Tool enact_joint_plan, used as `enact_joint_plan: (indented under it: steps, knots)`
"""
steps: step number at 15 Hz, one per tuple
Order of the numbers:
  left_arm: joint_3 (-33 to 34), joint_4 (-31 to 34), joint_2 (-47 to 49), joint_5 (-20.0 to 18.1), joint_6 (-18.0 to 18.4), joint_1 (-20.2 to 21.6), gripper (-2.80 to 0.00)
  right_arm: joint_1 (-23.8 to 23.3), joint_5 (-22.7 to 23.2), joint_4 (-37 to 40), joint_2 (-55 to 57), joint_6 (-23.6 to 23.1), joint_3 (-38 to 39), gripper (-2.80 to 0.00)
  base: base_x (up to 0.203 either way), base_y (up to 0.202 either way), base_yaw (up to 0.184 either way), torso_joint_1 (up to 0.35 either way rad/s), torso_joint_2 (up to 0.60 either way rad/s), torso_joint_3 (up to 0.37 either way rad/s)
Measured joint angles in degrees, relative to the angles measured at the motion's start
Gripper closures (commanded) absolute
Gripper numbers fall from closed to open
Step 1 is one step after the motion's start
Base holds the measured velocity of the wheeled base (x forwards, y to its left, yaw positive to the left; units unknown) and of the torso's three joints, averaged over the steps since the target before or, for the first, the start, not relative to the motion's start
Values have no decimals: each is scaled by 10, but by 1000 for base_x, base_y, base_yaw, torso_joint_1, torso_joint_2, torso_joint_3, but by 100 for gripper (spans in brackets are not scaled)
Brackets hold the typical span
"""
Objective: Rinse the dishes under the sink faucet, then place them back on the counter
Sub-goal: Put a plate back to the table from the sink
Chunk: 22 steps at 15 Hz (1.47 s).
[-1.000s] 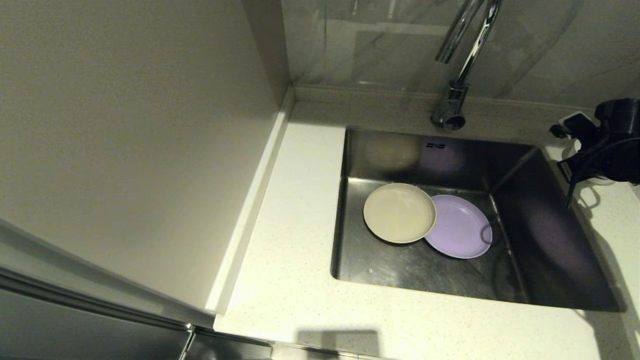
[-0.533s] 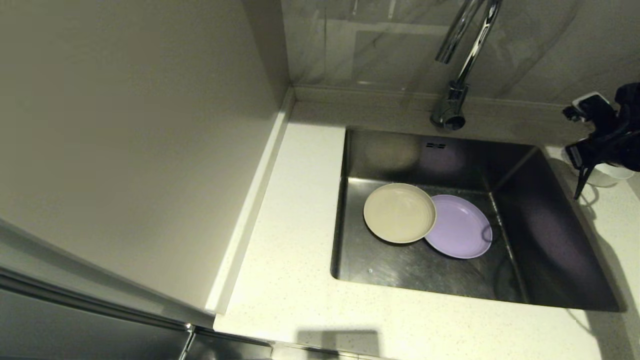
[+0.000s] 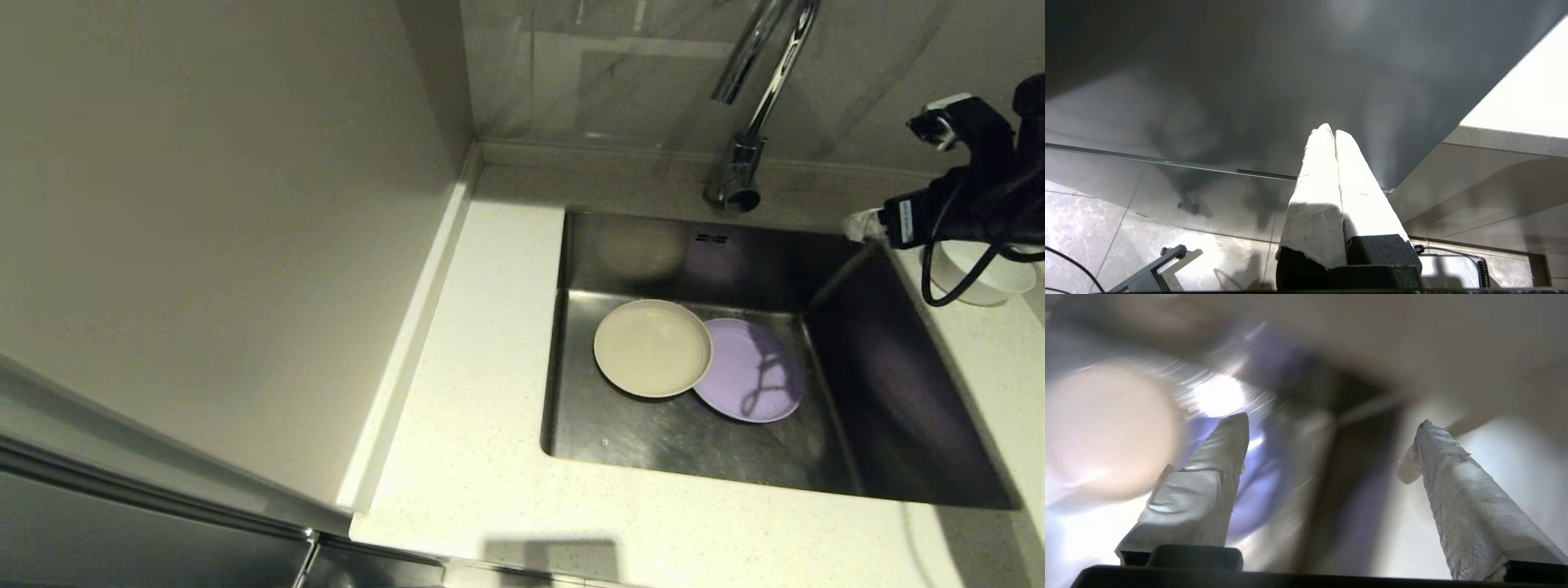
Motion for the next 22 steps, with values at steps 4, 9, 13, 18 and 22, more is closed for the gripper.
enact_joint_plan:
  steps: [4, 9, 13, 18, 22]
  knots:
    - [0, 0, 0, 0, 0, 0, 0, 98, -2, 324, 19, 105, -76, -280, 0, 0, 0, 0, 0, 0]
    - [0, 0, 0, 0, 0, 0, 0, 130, -21, 423, 81, 117, -106, -280, 0, 0, 0, 0, 0, 0]
    - [0, 0, 0, 0, 0, 0, 0, 144, -23, 374, 140, 202, -134, -280, 0, 0, 0, 0, 0, 0]
    - [0, 0, 0, 0, 0, 0, 0, 166, -39, 231, 236, 280, -145, -280, 0, 0, 0, 0, 0, 0]
    - [0, 0, 0, 0, 0, 0, 0, 169, -75, 127, 309, 281, -154, -280, 0, 0, 0, 0, 0, 0]
